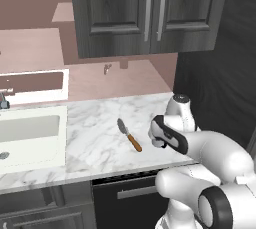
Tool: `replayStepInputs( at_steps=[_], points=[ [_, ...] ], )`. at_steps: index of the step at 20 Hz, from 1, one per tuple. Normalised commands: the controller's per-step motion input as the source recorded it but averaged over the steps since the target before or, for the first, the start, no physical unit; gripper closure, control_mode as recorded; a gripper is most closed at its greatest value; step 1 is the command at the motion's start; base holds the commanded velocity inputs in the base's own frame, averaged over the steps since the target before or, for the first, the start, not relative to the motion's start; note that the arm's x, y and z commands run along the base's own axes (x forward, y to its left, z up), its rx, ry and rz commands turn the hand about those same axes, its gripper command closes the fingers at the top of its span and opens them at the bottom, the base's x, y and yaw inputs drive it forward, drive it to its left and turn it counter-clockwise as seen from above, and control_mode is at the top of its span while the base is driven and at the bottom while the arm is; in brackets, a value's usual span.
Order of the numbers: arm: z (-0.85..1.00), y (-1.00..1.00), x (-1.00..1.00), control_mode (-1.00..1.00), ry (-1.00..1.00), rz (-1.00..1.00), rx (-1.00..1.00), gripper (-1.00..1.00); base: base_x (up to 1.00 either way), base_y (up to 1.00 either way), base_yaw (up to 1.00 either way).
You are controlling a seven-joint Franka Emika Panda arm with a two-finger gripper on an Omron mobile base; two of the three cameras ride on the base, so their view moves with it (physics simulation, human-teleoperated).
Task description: Pick the mug from the counter and place it inside the microwave. Then close the microwave.
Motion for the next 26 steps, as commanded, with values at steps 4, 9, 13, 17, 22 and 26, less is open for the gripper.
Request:
replayStepInputs(
  at_steps=[4, 9, 13, 17, 22, 26],
  points=[
    [-0.31, 0.00, 0.00, -1.00, 0.00, 0.00, 0.00, -1.00, 0.00, 0.00, 0.00],
    [-0.24, 0.00, 0.00, -1.00, 0.00, 0.00, 0.00, -1.00, 0.00, 0.00, 0.00],
    [-0.16, 0.00, 0.00, -1.00, 0.00, 0.00, 0.00, -1.00, 0.00, 0.00, 0.00],
    [-0.12, 0.00, 0.00, -1.00, 0.00, 0.00, 0.00, -1.00, 0.00, 0.00, 0.00],
    [-0.15, 0.00, 0.00, -1.00, 0.00, 0.00, 0.00, -1.00, 0.00, 0.00, 0.00],
    [0.00, 0.00, 0.00, -1.00, 0.00, 0.00, 0.00, -1.00, 0.00, 0.00, 0.00]
  ],
)
